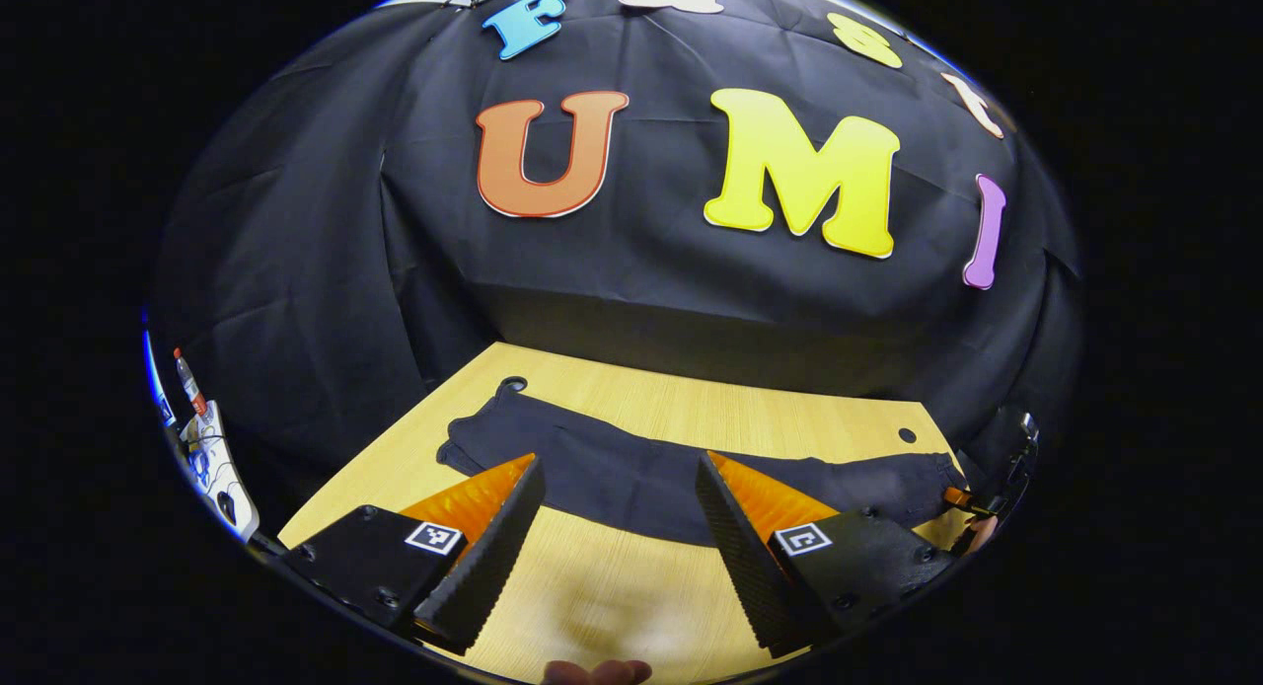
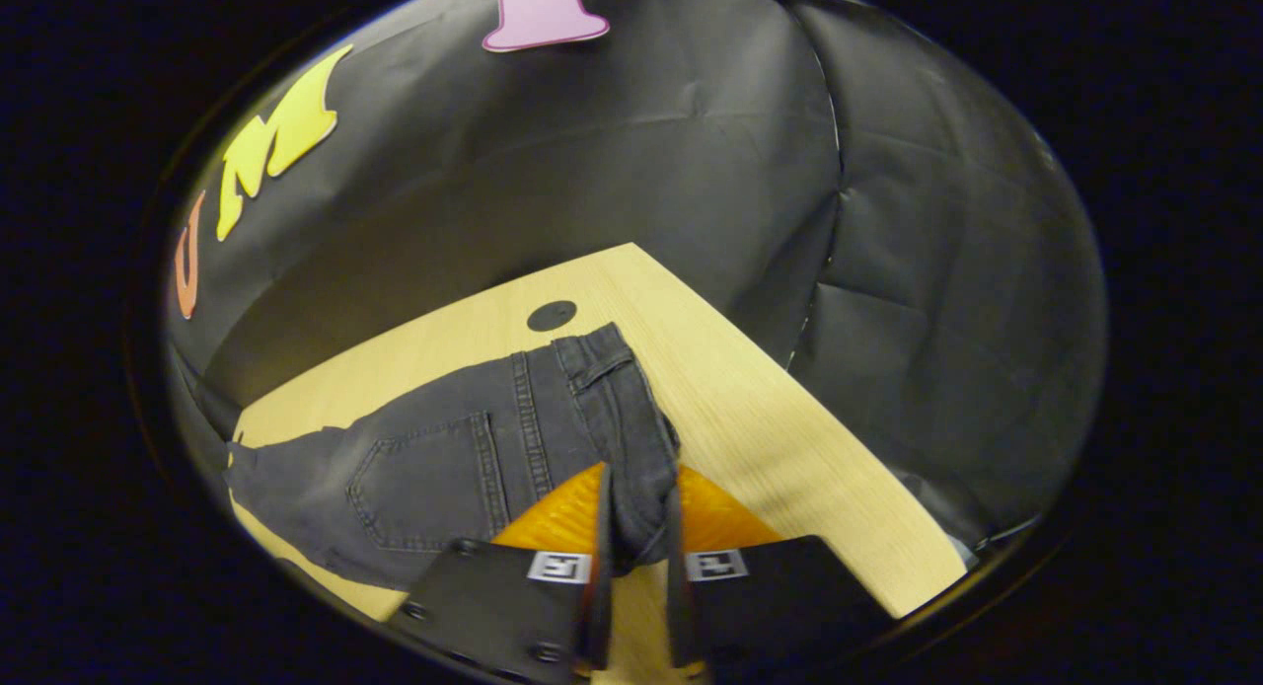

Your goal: Grasp the waist and the cuffs of the jeans and fold them to make the two legs overlap; first hold the waist and fold one-third of the jeans toward the cuffs, then hold the cuffs and fold the remaining one-third in the same direction to finish folding.

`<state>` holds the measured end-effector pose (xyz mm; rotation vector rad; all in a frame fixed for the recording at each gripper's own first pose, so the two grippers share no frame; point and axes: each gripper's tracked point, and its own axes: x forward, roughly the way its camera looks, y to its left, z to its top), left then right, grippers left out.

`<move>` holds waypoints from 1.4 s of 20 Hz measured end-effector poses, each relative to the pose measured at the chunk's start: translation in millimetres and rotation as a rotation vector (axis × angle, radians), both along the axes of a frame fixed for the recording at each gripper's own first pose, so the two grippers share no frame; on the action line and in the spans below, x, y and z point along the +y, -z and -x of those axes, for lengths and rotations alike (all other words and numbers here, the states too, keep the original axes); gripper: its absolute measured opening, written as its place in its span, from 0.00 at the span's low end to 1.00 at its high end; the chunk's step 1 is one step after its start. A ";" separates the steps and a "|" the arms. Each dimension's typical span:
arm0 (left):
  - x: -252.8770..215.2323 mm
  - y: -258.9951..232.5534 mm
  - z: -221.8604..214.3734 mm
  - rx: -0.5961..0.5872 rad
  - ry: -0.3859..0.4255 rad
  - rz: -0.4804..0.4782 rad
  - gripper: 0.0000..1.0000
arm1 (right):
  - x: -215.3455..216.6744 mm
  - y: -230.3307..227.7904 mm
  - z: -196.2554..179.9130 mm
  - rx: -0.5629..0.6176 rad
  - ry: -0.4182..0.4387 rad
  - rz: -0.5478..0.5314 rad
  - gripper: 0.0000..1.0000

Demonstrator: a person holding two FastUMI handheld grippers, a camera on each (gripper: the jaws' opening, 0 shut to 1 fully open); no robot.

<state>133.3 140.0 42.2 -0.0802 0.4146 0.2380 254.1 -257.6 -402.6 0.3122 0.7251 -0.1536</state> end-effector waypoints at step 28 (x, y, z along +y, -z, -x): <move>213.2 16.3 159.7 -0.033 -0.389 0.121 0.99 | 507.9 -176.2 41.6 -0.167 -0.599 -0.019 0.06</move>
